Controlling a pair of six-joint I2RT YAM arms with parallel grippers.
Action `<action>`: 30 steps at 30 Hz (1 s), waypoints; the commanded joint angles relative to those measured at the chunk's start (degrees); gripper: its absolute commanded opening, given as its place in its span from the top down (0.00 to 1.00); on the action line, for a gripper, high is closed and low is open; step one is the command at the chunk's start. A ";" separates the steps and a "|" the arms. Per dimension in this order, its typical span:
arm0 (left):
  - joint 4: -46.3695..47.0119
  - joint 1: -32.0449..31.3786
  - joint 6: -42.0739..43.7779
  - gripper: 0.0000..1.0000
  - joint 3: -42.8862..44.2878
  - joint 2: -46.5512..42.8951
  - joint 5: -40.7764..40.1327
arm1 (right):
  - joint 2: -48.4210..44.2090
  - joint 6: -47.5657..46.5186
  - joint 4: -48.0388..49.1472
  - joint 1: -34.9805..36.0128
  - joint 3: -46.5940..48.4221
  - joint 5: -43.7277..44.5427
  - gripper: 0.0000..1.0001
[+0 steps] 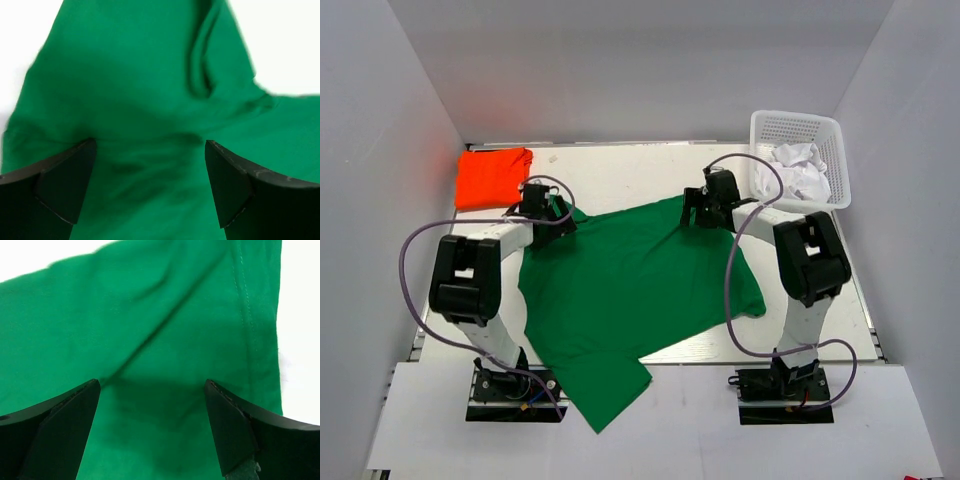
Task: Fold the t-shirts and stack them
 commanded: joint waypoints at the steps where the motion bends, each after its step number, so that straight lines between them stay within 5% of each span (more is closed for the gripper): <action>1: -1.90 0.67 -1.27 0.00 5.08 3.37 -2.29 | 2.70 2.61 -0.63 -1.32 4.42 -1.18 0.10; 7: -5.58 0.67 -2.32 0.00 16.41 14.44 -2.91 | 9.12 3.84 -2.56 -3.78 9.78 -0.66 0.10; 20: -21.58 0.67 3.04 0.00 61.57 39.14 0.16 | 22.05 -8.11 -8.36 -6.42 35.45 0.84 0.10; 25: -20.89 0.67 4.27 0.00 65.47 36.62 4.55 | 16.26 -13.89 -4.44 -5.90 32.74 -3.97 0.10; 30: -17.11 0.67 5.68 0.00 55.30 24.24 7.99 | 0.01 -13.48 2.09 -5.98 15.79 -6.99 0.10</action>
